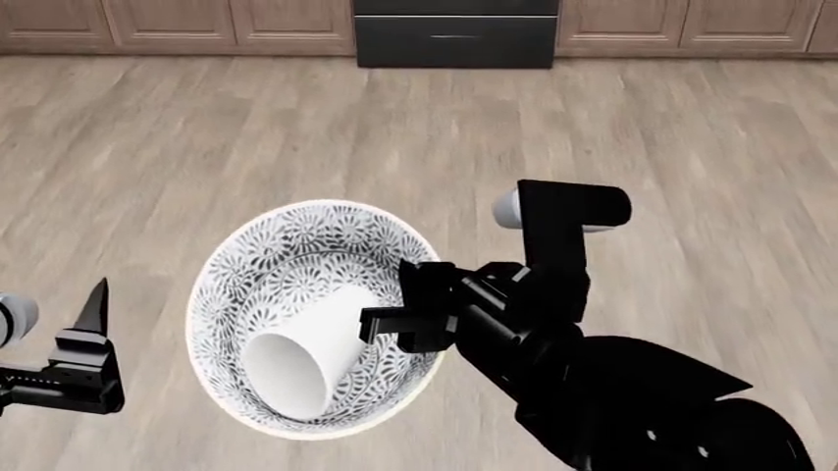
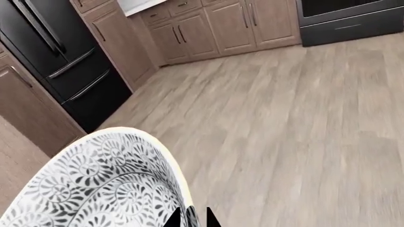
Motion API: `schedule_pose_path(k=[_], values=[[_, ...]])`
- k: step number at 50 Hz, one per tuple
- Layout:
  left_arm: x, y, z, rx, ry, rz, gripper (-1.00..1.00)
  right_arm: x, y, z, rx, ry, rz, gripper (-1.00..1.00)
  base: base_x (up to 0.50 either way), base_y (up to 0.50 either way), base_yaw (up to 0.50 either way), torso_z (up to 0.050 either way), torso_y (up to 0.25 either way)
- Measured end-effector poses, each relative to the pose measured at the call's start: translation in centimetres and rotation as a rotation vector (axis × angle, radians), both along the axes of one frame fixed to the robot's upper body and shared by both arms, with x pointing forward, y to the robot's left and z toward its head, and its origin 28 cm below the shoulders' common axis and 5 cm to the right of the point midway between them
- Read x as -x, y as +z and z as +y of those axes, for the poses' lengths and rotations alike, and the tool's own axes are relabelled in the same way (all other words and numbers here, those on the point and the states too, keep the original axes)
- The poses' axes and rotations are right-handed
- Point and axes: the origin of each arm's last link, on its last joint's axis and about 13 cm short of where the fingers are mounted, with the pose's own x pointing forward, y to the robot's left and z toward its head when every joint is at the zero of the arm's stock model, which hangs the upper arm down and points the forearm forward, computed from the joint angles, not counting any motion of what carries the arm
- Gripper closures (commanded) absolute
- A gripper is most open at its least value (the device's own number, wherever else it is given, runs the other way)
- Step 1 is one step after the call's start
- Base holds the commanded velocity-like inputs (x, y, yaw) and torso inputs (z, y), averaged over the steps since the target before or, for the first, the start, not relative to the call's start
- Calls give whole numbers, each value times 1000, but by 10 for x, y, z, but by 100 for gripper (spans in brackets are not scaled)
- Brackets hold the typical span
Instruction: Place the cup inside the bowl on the dining table and move the bowl to any counter.
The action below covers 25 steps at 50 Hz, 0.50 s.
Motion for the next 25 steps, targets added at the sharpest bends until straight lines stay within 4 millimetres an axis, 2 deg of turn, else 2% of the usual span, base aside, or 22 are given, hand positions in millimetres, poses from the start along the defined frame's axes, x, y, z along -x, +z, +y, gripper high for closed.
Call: schedule_pose_path(k=[25], values=[[1, 0, 1, 1, 6, -3, -100, -2, 3, 1, -7, -1, -2, 100, 500, 252, 0, 0, 2]])
